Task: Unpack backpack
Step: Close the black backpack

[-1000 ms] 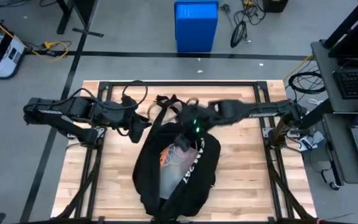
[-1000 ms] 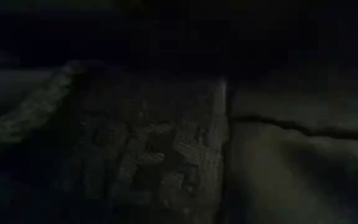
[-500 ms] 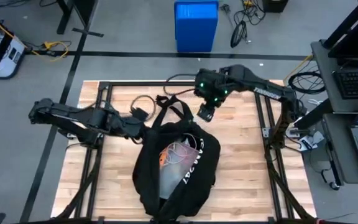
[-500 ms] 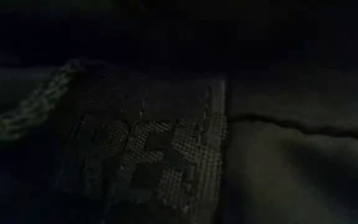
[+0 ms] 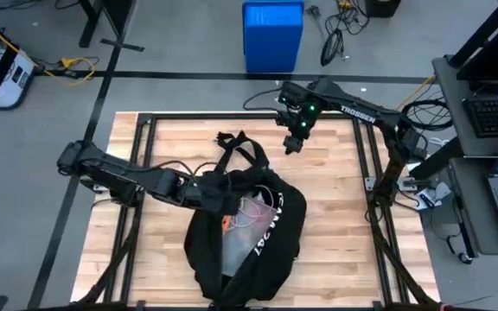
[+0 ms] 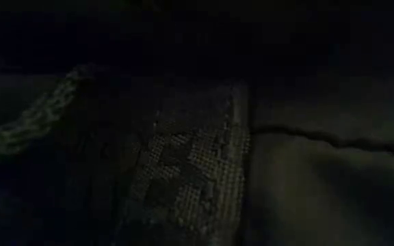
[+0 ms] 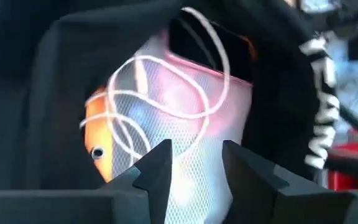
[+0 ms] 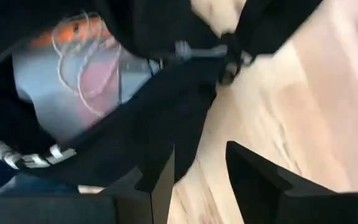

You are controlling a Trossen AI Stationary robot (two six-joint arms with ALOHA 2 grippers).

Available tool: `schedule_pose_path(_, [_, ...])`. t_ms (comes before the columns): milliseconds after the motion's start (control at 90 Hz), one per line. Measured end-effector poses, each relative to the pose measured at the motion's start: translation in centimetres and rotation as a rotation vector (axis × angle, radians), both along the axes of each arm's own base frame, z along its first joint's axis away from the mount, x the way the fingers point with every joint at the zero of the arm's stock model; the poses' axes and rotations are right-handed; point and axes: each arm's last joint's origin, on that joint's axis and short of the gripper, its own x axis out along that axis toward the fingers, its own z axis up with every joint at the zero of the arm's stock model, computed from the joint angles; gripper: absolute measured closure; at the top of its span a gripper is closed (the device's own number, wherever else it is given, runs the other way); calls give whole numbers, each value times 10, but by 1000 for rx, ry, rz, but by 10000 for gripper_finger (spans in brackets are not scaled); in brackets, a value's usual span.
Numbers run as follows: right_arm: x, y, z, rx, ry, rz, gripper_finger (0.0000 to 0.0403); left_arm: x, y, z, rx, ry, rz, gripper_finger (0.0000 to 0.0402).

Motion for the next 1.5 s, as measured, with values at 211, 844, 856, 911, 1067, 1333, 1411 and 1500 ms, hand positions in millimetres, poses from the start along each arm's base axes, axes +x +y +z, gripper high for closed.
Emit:
schedule_pose_path(211, [-4, 5, -18, 24, 29, 77, 273, -4, 0, -12, -11, 119, 31, 213])
schedule_pose_path(844, [2, 11, -18, -2, -5, 121, 273, -13, 16, -33, 79, 414, -35, 158])
schedule_pose_path(856, [3, 10, -18, -4, -7, 120, 273, -12, 16, -34, 83, 418, -42, 160])
schedule_pose_path(911, [5, 9, -18, -11, -20, 106, 273, -9, 17, -39, 110, 442, -87, 171])
schedule_pose_path(1067, [9, 7, -17, -15, -36, 50, 273, -2, 21, -53, 174, 514, -220, 234])
schedule_pose_path(1333, [14, 14, -17, 32, 5, -56, 273, -2, 43, -56, 257, 597, -293, 392])
schedule_pose_path(1411, [17, 21, -16, 53, 27, -85, 273, -4, 52, -56, 313, 641, -373, 394])
schedule_pose_path(1500, [20, 33, -11, 62, 27, -91, 273, -5, 63, -56, 380, 684, -494, 400])
